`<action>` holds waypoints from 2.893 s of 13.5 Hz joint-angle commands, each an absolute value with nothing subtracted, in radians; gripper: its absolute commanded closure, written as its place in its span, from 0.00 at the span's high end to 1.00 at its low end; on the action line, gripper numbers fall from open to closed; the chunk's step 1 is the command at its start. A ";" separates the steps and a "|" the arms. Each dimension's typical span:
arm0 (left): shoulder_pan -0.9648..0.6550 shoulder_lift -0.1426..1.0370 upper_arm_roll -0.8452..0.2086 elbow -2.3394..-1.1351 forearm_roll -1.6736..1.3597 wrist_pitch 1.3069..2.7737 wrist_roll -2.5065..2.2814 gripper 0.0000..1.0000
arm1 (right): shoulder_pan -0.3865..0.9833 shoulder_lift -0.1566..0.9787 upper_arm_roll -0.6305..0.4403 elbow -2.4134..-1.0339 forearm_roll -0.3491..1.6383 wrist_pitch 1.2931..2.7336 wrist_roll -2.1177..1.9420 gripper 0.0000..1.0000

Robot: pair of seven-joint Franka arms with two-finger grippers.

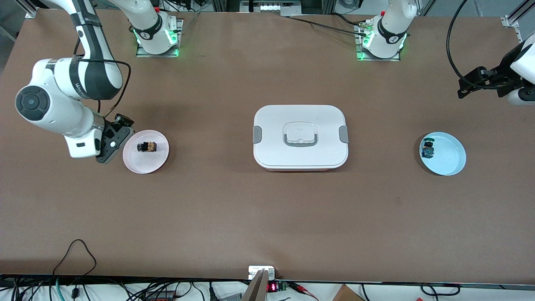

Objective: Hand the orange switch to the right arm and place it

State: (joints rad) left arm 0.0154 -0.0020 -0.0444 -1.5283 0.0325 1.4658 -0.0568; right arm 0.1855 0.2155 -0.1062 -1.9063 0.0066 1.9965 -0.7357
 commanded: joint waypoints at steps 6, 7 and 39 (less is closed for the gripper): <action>0.006 0.011 -0.040 -1.497 0.035 1.459 -0.063 1.00 | 0.192 0.160 -0.104 -1.815 0.017 1.697 -0.148 1.00; 0.006 0.011 -0.041 -1.497 0.035 1.459 -0.063 1.00 | 0.193 0.152 -0.104 -1.789 0.017 1.654 -0.062 1.00; 0.008 0.011 -0.035 -1.499 0.035 1.456 -0.064 1.00 | 0.123 0.018 -0.158 -1.654 -0.046 1.638 -0.002 1.00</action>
State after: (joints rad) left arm 0.0145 -0.0020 -0.0427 -1.5245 0.0325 1.4661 -0.0575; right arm 0.1219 0.0316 -0.1613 -1.6811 -0.0481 1.6782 0.0041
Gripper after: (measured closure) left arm 0.000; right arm 0.000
